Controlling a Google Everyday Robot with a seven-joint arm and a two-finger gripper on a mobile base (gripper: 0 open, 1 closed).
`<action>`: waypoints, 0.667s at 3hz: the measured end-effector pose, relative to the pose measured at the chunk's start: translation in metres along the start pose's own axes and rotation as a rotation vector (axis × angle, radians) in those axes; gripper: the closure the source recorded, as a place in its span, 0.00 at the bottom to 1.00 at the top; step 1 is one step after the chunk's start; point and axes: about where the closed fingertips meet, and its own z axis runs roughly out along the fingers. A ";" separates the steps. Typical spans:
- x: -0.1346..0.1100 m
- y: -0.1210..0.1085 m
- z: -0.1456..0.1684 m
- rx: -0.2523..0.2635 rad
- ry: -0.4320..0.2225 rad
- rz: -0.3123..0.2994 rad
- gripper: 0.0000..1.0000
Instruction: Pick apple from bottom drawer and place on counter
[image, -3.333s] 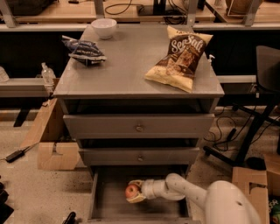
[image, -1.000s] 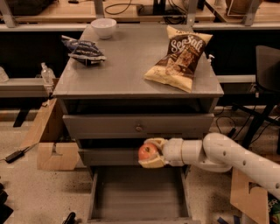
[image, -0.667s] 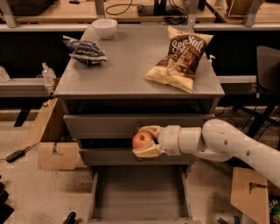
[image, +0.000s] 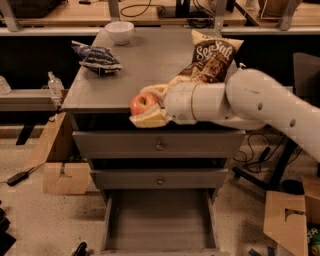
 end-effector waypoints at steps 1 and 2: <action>-0.055 -0.039 0.015 0.022 -0.012 -0.033 1.00; -0.087 -0.084 0.047 0.025 -0.045 -0.051 1.00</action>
Offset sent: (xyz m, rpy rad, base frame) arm 0.1540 0.0758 0.1237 0.0683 -0.0986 0.0153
